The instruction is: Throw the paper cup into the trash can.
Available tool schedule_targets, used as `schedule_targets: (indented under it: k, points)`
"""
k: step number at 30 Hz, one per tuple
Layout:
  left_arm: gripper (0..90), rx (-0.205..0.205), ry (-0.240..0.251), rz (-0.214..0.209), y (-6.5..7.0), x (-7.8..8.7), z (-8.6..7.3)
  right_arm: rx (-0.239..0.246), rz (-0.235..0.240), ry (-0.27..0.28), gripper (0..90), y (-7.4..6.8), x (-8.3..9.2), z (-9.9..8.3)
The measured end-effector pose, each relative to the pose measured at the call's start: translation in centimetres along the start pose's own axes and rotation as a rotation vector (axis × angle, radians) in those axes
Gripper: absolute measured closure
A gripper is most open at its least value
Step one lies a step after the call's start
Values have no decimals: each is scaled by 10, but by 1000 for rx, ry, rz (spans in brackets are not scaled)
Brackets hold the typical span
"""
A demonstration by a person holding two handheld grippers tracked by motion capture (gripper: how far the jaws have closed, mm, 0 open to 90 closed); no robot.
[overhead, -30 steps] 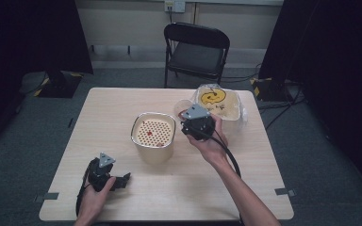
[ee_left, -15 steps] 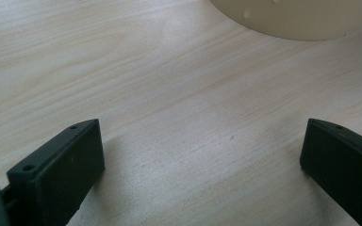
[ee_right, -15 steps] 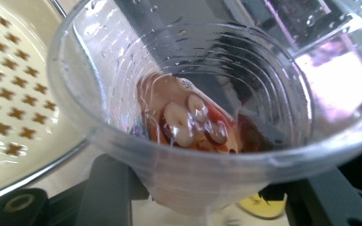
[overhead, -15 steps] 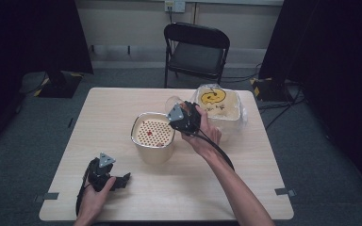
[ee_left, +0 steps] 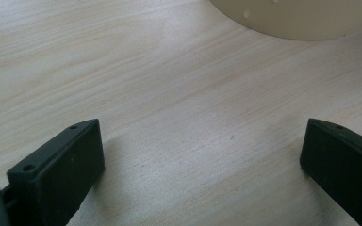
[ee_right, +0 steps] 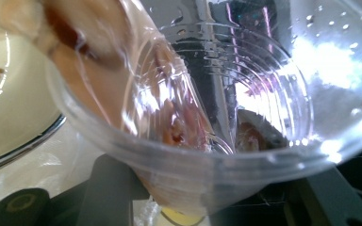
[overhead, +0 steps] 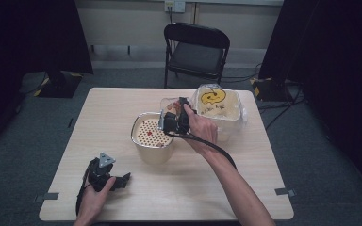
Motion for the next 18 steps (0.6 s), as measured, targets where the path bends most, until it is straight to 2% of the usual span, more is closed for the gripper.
schedule_targets:
  k: [2, 3, 6, 8, 12, 13, 15, 18]
  points:
    - [0, 0, 0, 0, 0, 0, 0, 27, -15, -2, 520, -1, 0, 1]
    - [0, -1, 0, 0, 0, 0, 0, 58, -39, 9, 521, -1, 0, 2]
    - [0, 1, 0, -1, 0, 0, 0, 127, -59, 20, 526, 1, 1, 6]
    - [0, -1, 0, 0, 0, 0, 0, 158, -72, 10, 528, 0, 2, 9]
    - [0, 0, 0, -1, 0, 0, 0, 186, -78, 12, 536, -2, 3, 11]
    - [0, 0, 0, 0, 0, 0, 0, 225, -82, 19, 538, -2, 3, 11]
    - [0, 0, 0, 0, 0, 0, 0, 264, -93, 20, 540, -4, 3, 12]
    - [0, 0, 0, -1, 0, 0, 0, 300, -108, 31, 543, -5, 3, 13]
Point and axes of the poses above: each handheld gripper's, and its own axes: x roughly backward along the jaws, z roughly out of its top, y roughly to its right, the point moved 1 cm from there along -x, roughly forward along the jaws, and after that the axes turned 9 degrees about y, right-handed, at the moved point
